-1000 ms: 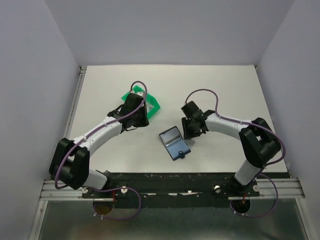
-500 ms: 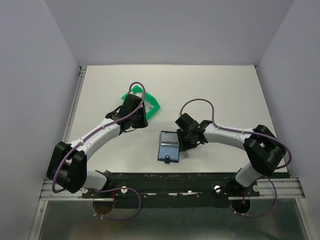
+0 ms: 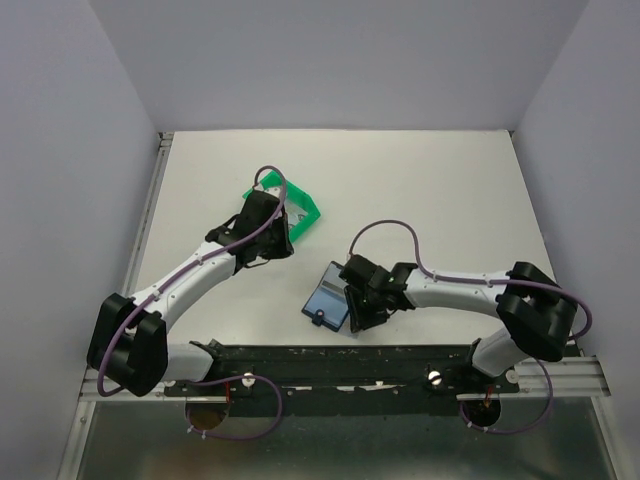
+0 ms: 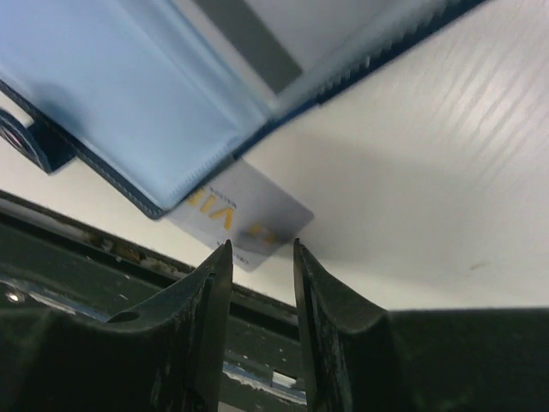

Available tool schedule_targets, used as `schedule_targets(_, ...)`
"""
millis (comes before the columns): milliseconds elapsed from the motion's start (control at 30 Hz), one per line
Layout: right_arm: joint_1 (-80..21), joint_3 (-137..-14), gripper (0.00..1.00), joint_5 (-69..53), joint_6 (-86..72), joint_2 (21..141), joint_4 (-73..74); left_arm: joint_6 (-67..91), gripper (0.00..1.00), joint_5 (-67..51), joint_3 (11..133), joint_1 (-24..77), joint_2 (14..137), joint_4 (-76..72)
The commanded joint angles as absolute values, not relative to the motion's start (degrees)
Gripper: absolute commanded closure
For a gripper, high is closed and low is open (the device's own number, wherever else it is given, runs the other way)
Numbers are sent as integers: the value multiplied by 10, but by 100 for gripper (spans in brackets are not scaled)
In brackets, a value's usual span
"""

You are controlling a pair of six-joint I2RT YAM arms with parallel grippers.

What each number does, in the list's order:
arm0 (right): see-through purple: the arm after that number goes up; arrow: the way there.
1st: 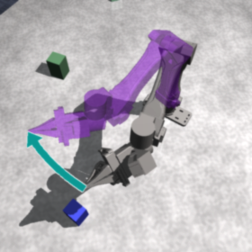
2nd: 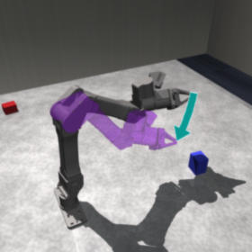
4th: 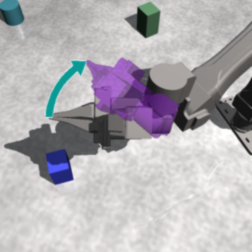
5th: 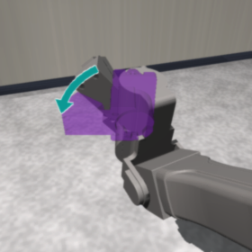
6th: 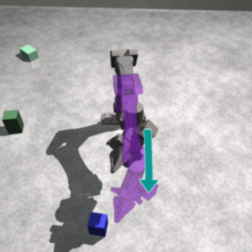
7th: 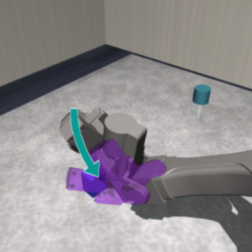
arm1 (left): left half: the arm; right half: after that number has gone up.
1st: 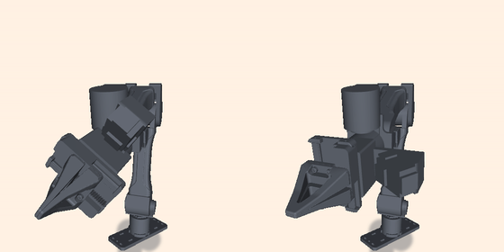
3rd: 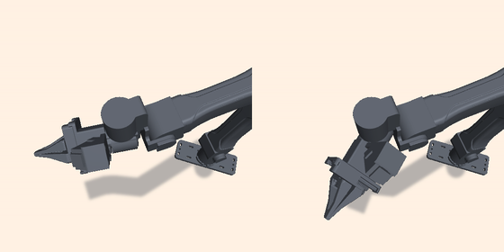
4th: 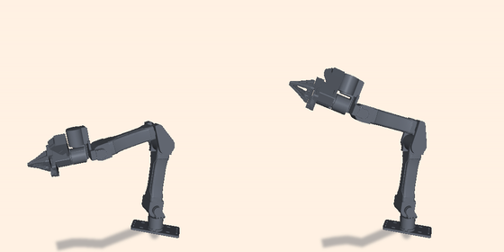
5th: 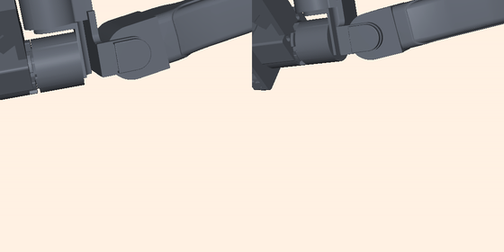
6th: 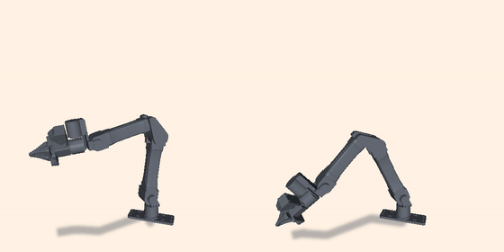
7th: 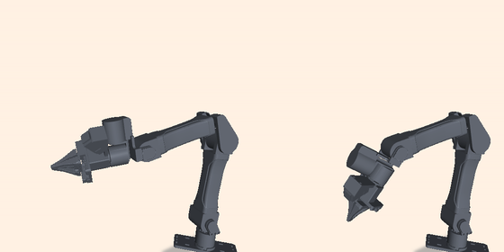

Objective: Put the credit cards into the card holder
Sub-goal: Move the credit card to the corner of the board.

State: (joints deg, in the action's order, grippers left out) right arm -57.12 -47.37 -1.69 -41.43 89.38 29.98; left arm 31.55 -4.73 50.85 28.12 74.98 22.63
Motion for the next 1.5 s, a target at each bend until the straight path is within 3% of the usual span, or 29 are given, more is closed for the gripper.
schedule_targets(0, -590, -424, 57, 26, -437, 882, 386, 322, 98, -33, 498, 277, 736, 232)
schedule_targets(200, -591, -456, 61, 94, -393, 817, 365, 326, 98, -36, 494, 278, 736, 229)
schedule_targets(467, -585, -476, 62, 105, -322, 869, 291, 328, 97, -34, 489, 278, 730, 229)
schedule_targets(1467, -554, -425, 64, -134, -240, 892, 181, 330, 98, -40, 481, 278, 735, 220)
